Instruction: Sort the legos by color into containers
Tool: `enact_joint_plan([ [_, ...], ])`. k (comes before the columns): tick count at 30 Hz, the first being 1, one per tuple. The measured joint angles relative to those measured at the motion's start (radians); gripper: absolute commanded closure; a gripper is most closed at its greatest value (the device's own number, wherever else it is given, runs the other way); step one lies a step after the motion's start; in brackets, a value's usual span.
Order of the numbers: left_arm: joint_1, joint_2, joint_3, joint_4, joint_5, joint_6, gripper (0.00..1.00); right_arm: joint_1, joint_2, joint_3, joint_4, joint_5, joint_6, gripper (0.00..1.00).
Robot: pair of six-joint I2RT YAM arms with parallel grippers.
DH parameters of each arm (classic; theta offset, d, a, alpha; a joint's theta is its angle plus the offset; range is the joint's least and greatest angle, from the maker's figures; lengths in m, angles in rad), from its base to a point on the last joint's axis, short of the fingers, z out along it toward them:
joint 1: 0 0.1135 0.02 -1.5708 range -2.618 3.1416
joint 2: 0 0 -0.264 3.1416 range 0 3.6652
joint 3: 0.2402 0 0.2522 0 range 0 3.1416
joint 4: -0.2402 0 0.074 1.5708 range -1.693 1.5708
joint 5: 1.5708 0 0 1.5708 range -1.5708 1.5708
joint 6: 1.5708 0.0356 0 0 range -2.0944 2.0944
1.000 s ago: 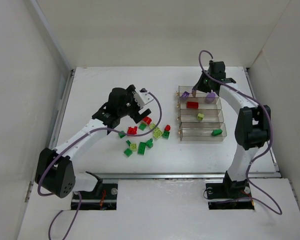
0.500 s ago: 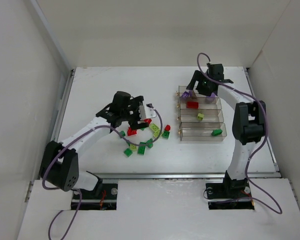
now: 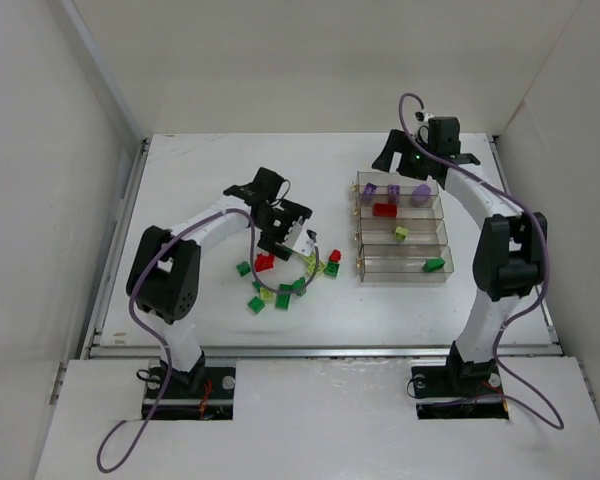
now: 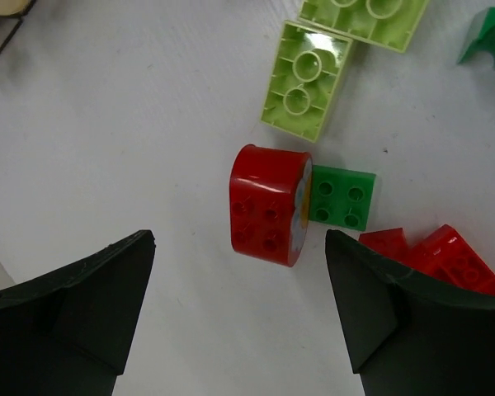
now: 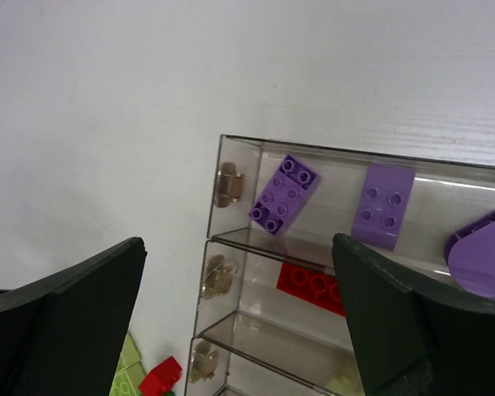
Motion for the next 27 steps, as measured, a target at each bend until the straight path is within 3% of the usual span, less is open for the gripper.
enact_joint_plan([
  [11, -0.001, 0.151, 0.106, -0.172, -0.019, 0.152, 0.52, 0.0, -0.069, 0.0, -0.006, -0.039, -0.056, 0.0],
  [12, -0.001, 0.153, 0.112, -0.178, -0.021, 0.155, 0.64, 0.0, -0.069, 0.0, -0.008, -0.04, -0.06, 0.0],
  [18, -0.014, 0.157, 0.129, -0.193, -0.026, 0.146, 0.99, 0.0, -0.069, 0.0, -0.019, -0.042, -0.082, 0.0],
  [27, -0.011, 0.151, 0.167, -0.174, -0.009, 0.011, 1.0, 0.0, -0.125, 0.0, -0.053, -0.054, -0.116, 0.0],
])
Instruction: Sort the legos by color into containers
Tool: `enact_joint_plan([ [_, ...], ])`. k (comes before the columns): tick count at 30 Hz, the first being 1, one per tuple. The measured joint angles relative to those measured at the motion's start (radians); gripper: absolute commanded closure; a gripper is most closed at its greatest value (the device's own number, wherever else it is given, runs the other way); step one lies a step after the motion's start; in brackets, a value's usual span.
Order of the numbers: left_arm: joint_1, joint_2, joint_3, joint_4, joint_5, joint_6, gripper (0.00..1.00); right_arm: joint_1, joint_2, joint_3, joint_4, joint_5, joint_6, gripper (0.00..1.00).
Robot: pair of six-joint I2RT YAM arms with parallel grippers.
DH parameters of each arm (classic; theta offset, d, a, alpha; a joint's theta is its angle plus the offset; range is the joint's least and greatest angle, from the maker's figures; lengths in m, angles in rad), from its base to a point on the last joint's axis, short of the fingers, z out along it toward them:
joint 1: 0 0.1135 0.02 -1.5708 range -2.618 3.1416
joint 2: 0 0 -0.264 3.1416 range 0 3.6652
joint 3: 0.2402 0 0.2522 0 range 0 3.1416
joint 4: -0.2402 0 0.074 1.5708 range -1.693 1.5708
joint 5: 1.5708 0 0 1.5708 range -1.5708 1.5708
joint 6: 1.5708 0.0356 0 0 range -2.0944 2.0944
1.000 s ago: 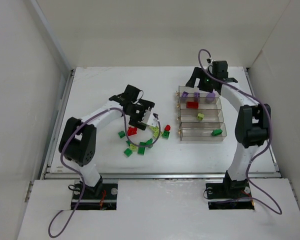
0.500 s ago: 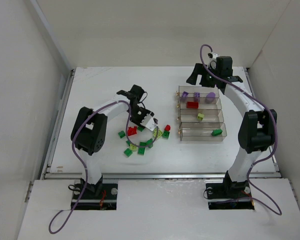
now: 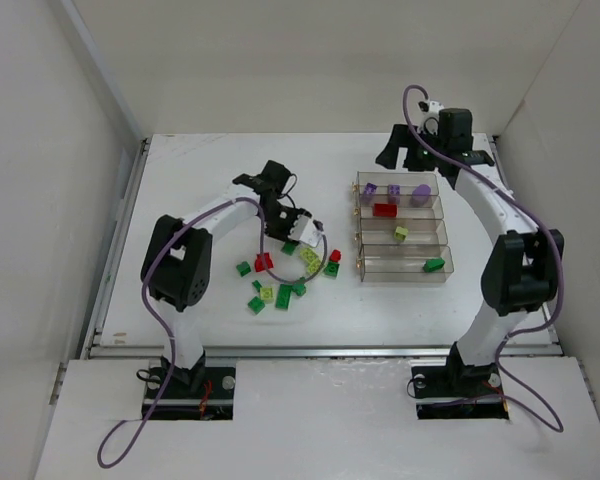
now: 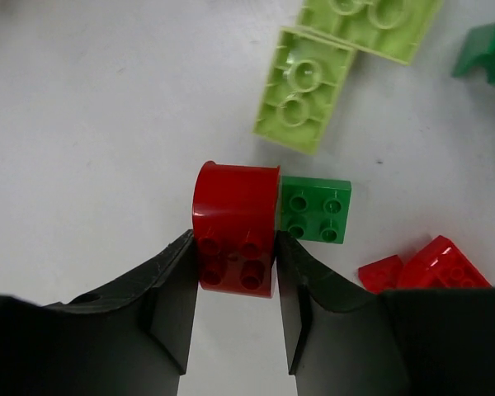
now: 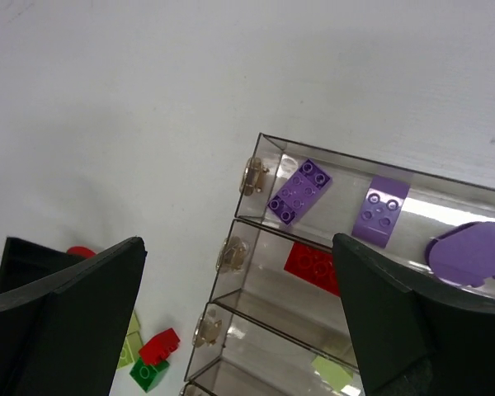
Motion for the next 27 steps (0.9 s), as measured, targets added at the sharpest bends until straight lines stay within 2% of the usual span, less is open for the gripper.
enact_joint_plan([
  [4, 0.045, -0.062, 0.035, 0.101, 0.04, -0.224, 1.0, 0.0, -0.109, -0.023, 0.0, 0.015, -0.036, 0.0],
  [9, 0.094, -0.243, 0.043, 0.355, 0.064, -0.685, 1.0, 0.031, -0.284, -0.084, 0.004, 0.023, -0.083, 0.0],
  [12, 0.089, -0.356, 0.04, 0.49, 0.062, -0.919, 1.0, 0.134, -0.326, -0.084, 0.019, -0.031, -0.107, 0.0],
  [15, 0.058, -0.447, 0.012, 0.59, 0.058, -1.081, 1.0, 0.248, -0.317, -0.084, 0.027, -0.071, -0.117, 0.0],
  [20, 0.018, -0.509, -0.051, 0.663, 0.04, -1.253, 1.0, 0.397, -0.267, -0.084, 0.034, -0.124, -0.125, 0.0],
  [24, 0.01, -0.513, -0.101, 0.674, 0.013, -1.304, 1.0, 0.414, -0.245, -0.084, 0.061, -0.173, -0.107, 0.03],
  [27, 0.003, -0.523, -0.131, 0.668, 0.002, -1.309, 1.0, 0.414, -0.244, -0.084, 0.076, -0.177, -0.095, 0.1],
])
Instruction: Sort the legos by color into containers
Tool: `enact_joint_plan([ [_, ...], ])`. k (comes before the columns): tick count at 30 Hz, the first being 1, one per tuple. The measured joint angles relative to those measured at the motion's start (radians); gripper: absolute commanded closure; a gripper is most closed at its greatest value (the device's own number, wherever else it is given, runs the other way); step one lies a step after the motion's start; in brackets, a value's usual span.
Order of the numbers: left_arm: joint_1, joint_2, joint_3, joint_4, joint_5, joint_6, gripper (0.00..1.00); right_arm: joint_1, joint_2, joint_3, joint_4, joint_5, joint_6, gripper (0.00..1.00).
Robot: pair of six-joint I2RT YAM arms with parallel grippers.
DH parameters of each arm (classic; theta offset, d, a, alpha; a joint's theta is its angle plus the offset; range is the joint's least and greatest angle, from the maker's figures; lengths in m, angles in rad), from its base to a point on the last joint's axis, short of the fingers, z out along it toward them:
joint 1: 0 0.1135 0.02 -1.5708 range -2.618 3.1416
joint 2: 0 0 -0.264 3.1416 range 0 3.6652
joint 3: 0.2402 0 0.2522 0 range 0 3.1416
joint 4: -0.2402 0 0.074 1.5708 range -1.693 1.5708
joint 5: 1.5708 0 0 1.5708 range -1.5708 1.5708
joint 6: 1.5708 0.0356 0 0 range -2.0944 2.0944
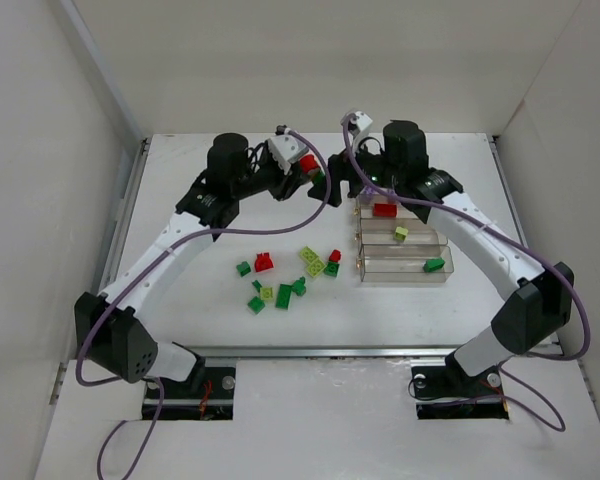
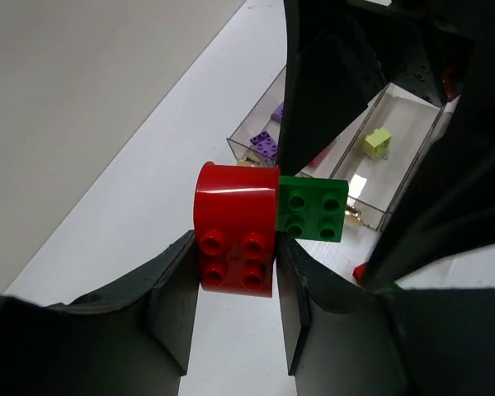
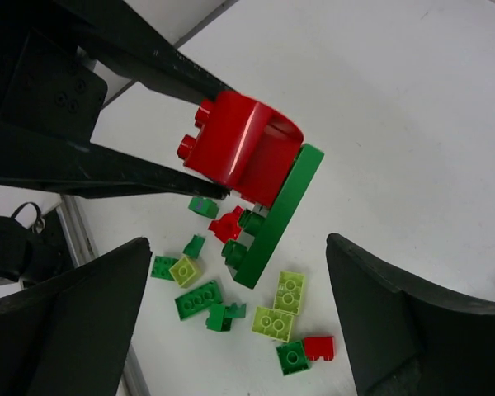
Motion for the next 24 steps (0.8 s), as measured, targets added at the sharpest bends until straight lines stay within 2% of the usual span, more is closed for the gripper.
enact_joint_plan([
  [1, -0.002, -0.005, -0.006, -0.004, -0.003, 0.0, 1.0, 0.0, 0.0, 0.0, 0.005, 0.0, 0.005, 0.2],
  [7, -0.004, -0.043, -0.02, -0.007, -0.01, 0.001, 1.0, 0.005, 0.01, 0.009, 0.018, -0.001, 0.029, 0.51],
  [8, -0.004, -0.053, -0.02, -0.007, -0.01, 0.003, 1.0, 0.007, 0.014, 0.01, 0.023, -0.001, 0.032, 0.67],
  [10, -0.003, -0.067, -0.02, -0.008, -0.016, 0.011, 1.0, 0.014, 0.021, 0.01, 0.029, -0.009, 0.045, 0.85],
  [11, -0.003, -0.074, -0.02, -0.008, -0.015, 0.015, 1.0, 0.019, 0.022, 0.01, 0.027, 0.005, 0.049, 1.0],
  [15, -0.002, -0.116, -0.041, 0.008, 0.004, 0.021, 1.0, 0.023, 0.026, 0.01, 0.031, 0.026, 0.079, 1.0],
  [20, -0.004, -0.187, -0.128, 0.024, 0.017, -0.01, 1.0, 0.001, 0.019, -0.023, 0.039, 0.127, 0.165, 1.0],
  [24, -0.003, -0.228, -0.184, 0.032, 0.013, -0.031, 1.0, -0.086, -0.011, -0.097, -0.078, 0.26, 0.206, 1.0],
])
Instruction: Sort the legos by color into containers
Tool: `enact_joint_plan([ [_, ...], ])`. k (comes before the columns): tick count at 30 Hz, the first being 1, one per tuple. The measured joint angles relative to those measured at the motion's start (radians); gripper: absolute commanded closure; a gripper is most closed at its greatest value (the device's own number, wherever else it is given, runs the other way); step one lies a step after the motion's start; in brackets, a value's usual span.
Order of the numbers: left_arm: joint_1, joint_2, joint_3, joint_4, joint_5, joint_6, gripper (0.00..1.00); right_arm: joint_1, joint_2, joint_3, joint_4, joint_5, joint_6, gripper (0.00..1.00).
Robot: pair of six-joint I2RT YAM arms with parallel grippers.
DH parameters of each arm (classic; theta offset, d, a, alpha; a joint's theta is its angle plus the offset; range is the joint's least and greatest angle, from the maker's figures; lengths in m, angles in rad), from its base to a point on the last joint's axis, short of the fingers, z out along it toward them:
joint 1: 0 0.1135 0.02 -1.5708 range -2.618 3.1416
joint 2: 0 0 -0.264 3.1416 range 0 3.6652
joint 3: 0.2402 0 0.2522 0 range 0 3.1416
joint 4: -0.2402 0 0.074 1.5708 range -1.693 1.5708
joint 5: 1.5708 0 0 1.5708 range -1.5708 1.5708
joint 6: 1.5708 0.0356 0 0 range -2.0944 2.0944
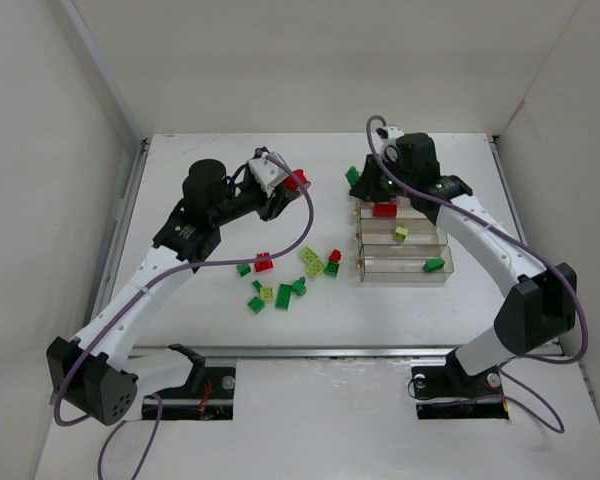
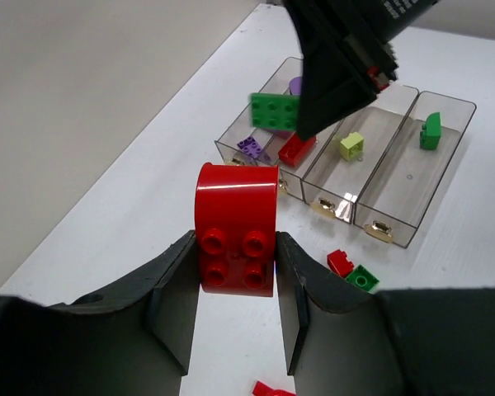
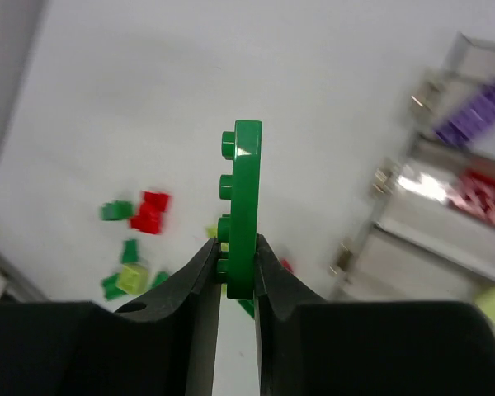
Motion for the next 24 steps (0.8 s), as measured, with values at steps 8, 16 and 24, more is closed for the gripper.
enact_joint_plan([
  [8, 0.0, -0.045, -0.083, 0.042, -0.037, -0.015, 1.0, -0.023, -0.219, -0.183, -0.379, 0.149, 0.113, 1.0],
  [16, -0.009, -0.051, -0.123, 0.067, -0.041, -0.016, 1.0, -0.017, -0.276, -0.303, -0.49, 0.209, 0.192, 0.99],
  [24, -0.016, -0.072, -0.131, 0.078, -0.041, -0.014, 1.0, -0.017, -0.172, -0.374, -0.481, 0.221, 0.209, 0.8],
])
